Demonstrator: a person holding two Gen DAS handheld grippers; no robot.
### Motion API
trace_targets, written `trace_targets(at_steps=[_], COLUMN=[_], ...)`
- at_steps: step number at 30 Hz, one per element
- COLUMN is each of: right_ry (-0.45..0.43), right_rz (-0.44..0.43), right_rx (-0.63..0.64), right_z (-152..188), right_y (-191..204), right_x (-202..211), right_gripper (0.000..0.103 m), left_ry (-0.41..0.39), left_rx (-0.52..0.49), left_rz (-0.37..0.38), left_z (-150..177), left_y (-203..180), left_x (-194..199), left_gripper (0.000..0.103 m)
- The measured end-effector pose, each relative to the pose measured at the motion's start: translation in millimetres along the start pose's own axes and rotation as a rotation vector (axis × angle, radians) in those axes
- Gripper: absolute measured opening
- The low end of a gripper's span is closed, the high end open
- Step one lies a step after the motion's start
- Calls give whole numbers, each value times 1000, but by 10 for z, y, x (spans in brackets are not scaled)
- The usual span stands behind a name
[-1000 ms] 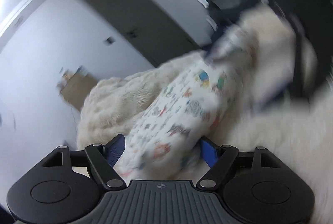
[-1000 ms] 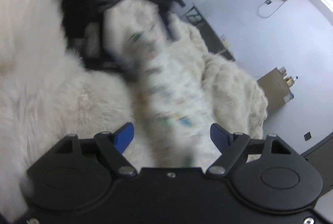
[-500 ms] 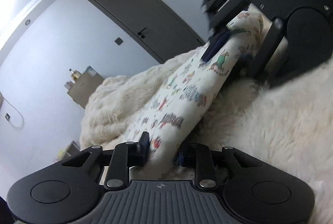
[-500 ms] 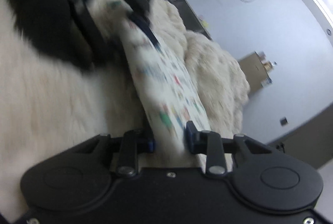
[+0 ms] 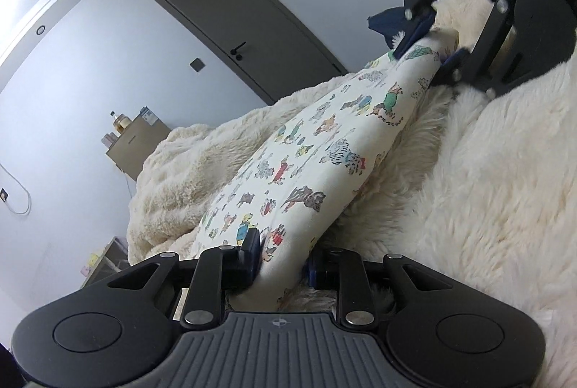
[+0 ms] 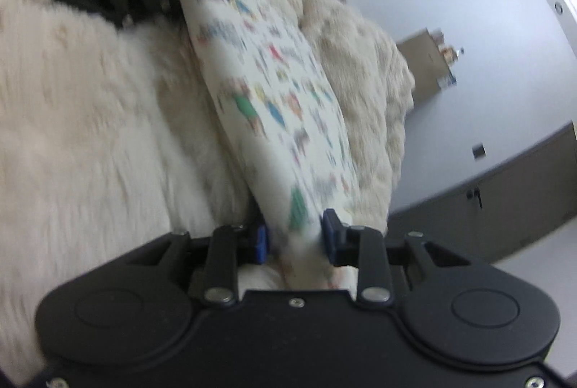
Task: Fold clothes
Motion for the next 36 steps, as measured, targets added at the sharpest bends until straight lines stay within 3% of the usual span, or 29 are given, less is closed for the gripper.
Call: trace_targets(at_steps=[3,7,9,10,15,18,21,25,29,32,34,36], right_ry=[-66,-117,-139,-143,-134,-155,-204,-294,-375,-436,-486,-565], right_rz=[49,6,-26,-44,-149,-205,-218,-309,-437,-527,-524,-455], right_rx=[86,146,153,149,138,160,193,174,179,200,209,214], right_z=[-86,-176,-208,-215,-282,-460,-784,-1353,-2041,-2652,-3023,-3473], right_y=[32,95,93,73,-176,-435,-849,-1291,-1301,-1111,-922,-625], right_x=[62,-97,-200,-234,-260,-108,85,373,318,95,-61,-225], right_gripper=[53,54,46,37,27,24,23,22,22,22,22,21], left_ry=[-10,-9,8,19,53,52,31,48,156,275,330,357], left_rx=[-30,-68,-91,-102,-101,-48,8,63,97,54,-48,-138], left_rz=[-41,-75,-53,-36,68,112,108,117,111,14,-101,-183], left_z=[-37,-115,-109,-97,-155,-277,-417,-410,-34,495,831,1040], left_y=[34,119,148,159,410,748,1192,1904,2511,2901,3067,3144], left_x=[-4,-70,-140,-178,-234,-188,-45,304,618,767,860,938], left_gripper=[28,38,39,38,17,15,14,14,14,15,15,15])
Point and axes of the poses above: each gripper's, at about its wrist camera, not at the fingertips, and x roughly against the way its jaws point, y to its left, z to its underside, the point moved 5 cm from there along -x, roughly the way its jaws point, and after that the axes turned 5 degrees about -y, right-handed, at the moved point
